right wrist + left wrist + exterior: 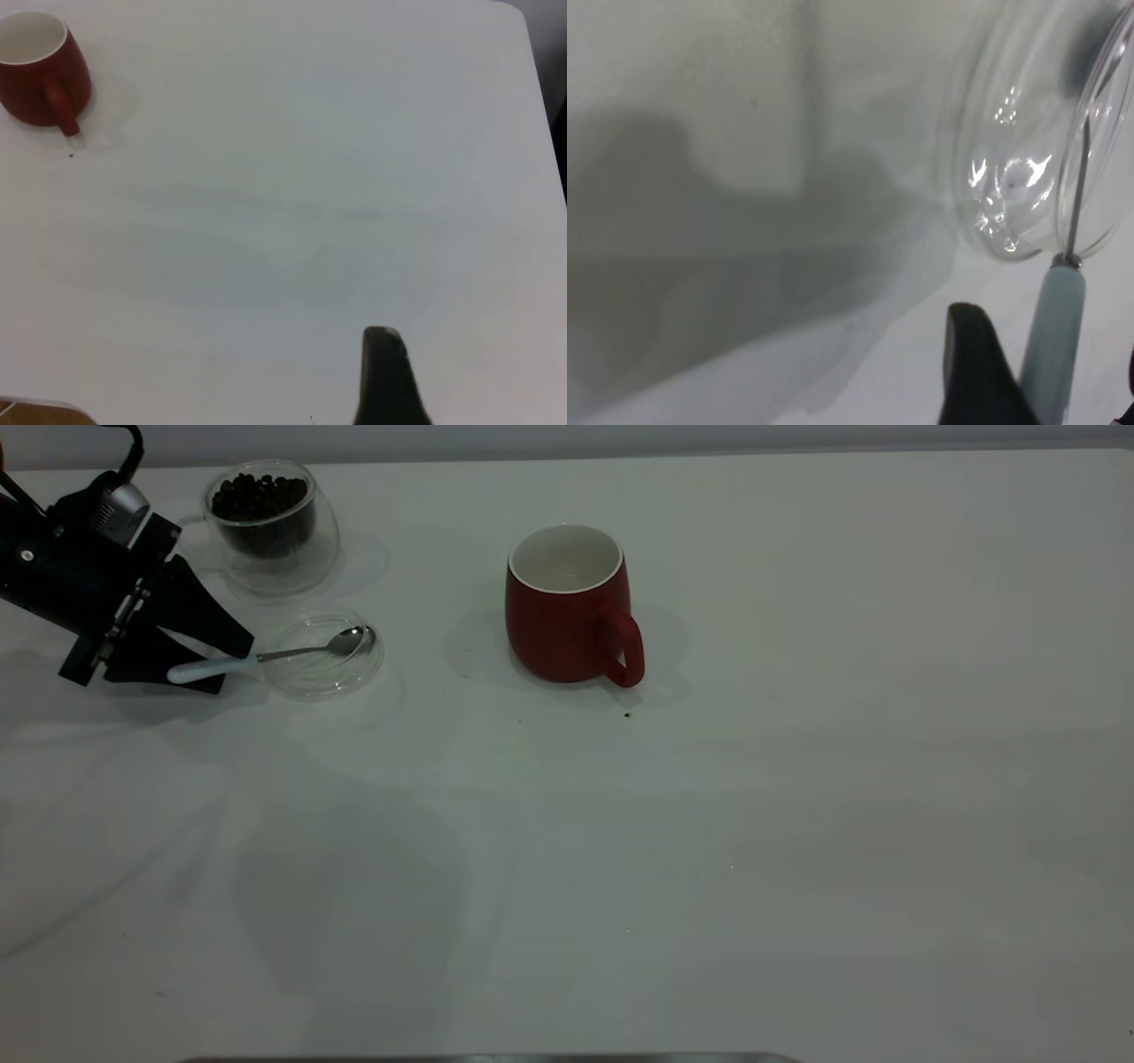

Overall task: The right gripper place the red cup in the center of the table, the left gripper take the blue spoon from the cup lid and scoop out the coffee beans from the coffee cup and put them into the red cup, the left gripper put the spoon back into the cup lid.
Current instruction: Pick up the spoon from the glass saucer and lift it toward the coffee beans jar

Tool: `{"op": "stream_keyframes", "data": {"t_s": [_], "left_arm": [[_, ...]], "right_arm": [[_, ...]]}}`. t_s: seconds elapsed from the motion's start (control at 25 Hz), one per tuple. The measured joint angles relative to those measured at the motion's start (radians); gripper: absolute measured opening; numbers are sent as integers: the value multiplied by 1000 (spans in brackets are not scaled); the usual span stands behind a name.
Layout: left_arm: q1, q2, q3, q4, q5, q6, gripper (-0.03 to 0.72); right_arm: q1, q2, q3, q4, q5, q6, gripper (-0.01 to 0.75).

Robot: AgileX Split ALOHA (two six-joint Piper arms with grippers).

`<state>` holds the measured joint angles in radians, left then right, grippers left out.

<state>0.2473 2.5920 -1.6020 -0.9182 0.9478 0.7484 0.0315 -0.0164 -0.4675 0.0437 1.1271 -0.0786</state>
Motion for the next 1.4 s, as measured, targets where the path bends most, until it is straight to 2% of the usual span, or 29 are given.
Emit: {"op": "stream_keyframes", "data": {"t_s": [0.28,0.44,0.92,1.24,1.4], "left_arm": [[0,0,0,0,-4,-11,270],[0,0,0,0,-6,-21,208],[10,0,0,0,4,-36,198],[102,-13,0,0,14,-71,219],[159,-96,0,6,71,-73,226]], "right_arm": [[0,0,0,0,0,0,521],[0,0,0,0,0,0,521],[0,0,0,0,0,0,521],[0,0,0,0,0,0,521],[0,0,0,0,0,0,521]]}}
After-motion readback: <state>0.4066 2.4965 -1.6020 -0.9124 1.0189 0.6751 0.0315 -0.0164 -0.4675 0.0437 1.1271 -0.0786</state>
